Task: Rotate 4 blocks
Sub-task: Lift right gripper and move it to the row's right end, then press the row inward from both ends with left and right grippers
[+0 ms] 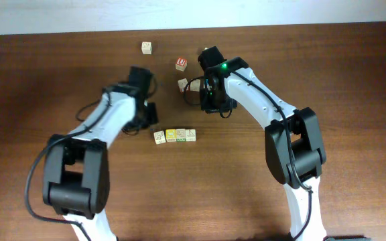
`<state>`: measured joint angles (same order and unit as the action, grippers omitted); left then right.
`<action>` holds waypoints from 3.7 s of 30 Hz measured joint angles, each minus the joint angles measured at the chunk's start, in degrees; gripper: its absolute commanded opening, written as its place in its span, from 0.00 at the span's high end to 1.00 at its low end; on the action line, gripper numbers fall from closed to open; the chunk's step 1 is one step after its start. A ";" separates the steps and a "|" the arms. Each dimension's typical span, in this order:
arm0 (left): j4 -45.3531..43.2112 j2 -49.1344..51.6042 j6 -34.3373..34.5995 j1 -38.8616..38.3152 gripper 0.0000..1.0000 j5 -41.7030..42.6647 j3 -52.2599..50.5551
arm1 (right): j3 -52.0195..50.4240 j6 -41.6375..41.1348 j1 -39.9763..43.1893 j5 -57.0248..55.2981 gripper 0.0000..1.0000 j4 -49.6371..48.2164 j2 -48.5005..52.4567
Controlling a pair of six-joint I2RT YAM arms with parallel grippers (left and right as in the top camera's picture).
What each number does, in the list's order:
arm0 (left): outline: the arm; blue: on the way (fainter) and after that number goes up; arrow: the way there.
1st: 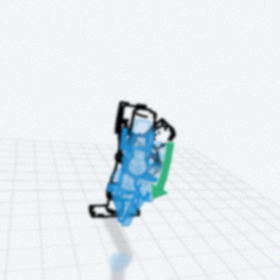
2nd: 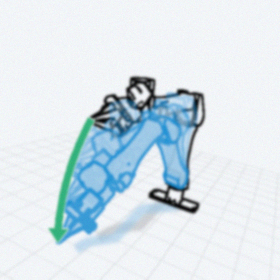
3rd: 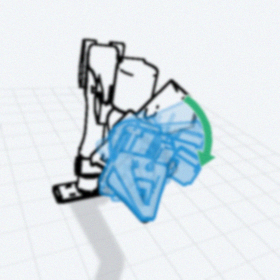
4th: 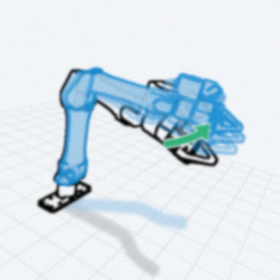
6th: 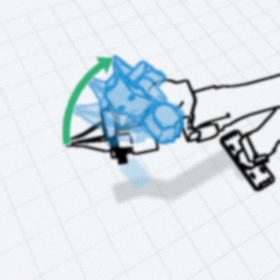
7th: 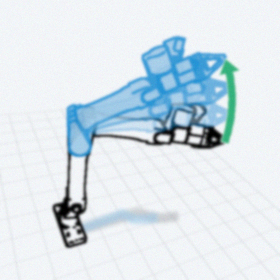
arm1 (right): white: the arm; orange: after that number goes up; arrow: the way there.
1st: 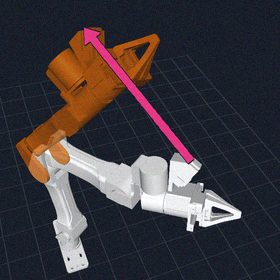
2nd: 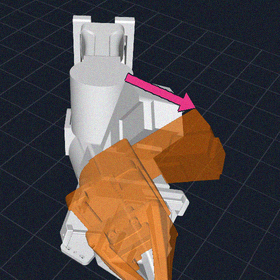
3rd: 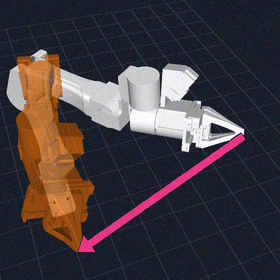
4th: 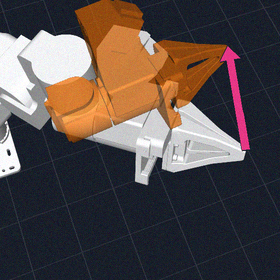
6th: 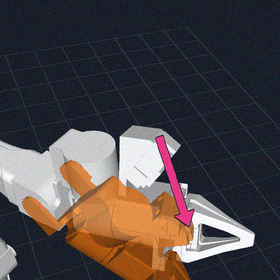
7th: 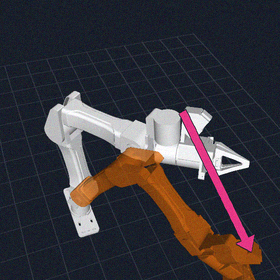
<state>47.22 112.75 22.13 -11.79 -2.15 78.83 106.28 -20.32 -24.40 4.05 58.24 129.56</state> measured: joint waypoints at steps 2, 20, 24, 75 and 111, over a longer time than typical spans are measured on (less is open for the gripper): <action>4.24 0.00 0.00 2.54 1.00 -0.35 2.05 | 0.00 0.00 0.00 0.00 0.78 0.00 0.00; 3.91 0.00 0.02 -1.92 1.00 11.43 -0.66 | 0.00 0.02 0.00 0.00 0.77 0.00 0.00; 2.60 0.00 0.02 -1.92 1.00 11.43 -0.66 | 0.00 0.00 0.00 -0.02 0.88 0.00 0.00; -2.21 -0.24 -10.12 1.44 1.00 23.02 -4.74 | -34.14 -11.02 4.42 25.83 0.96 -26.67 -15.96; -0.70 -0.24 -10.60 1.51 1.00 21.64 -4.74 | -34.14 -12.37 2.05 29.70 0.96 -26.67 -14.03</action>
<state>46.52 112.51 11.53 -10.28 19.49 74.08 72.14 -32.69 -22.35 33.76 31.57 115.52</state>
